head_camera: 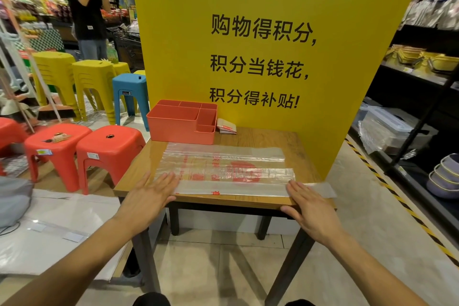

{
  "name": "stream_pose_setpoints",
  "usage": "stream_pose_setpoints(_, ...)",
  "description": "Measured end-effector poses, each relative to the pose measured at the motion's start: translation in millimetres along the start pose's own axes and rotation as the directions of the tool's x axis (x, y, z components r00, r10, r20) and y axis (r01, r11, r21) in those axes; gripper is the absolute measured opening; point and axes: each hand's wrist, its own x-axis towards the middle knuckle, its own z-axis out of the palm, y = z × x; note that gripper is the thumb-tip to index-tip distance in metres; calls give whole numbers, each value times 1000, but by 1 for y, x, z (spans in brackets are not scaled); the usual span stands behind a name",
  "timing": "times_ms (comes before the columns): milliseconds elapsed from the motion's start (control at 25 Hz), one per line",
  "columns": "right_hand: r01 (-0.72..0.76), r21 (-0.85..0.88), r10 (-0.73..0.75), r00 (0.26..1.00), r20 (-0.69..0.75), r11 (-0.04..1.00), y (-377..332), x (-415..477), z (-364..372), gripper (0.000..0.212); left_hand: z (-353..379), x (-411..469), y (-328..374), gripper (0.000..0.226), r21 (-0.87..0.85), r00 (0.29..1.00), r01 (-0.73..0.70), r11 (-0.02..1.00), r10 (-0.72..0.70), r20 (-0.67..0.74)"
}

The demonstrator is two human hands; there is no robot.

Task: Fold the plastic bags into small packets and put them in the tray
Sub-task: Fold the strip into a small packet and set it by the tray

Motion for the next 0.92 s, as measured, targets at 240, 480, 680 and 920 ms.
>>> stream_pose_setpoints(240, 108, -28, -110, 990, -87, 994, 4, 5, -24, 68, -34, 0, -4, 35, -310, 997, 74, 948, -81, -10)
stream_pose_setpoints(480, 3, 143, -8, 1000, 30, 990, 4, 24, -52, 52, -38, 21, -23, 30, -500, 978, 193, 844, -126, 164)
stream_pose_setpoints(680, -42, 174, 30, 997, 70, 984, 7, 44, -55, 23, -35, 33, -35, 16, -619, 946, 324, 716, -222, 238)
stream_pose_setpoints(920, -73, 61, 71, 997, 36, 995, 9, 61, -46, 32, -31, 38, -41, 20, -649, 906, 422, 633, -311, 286)
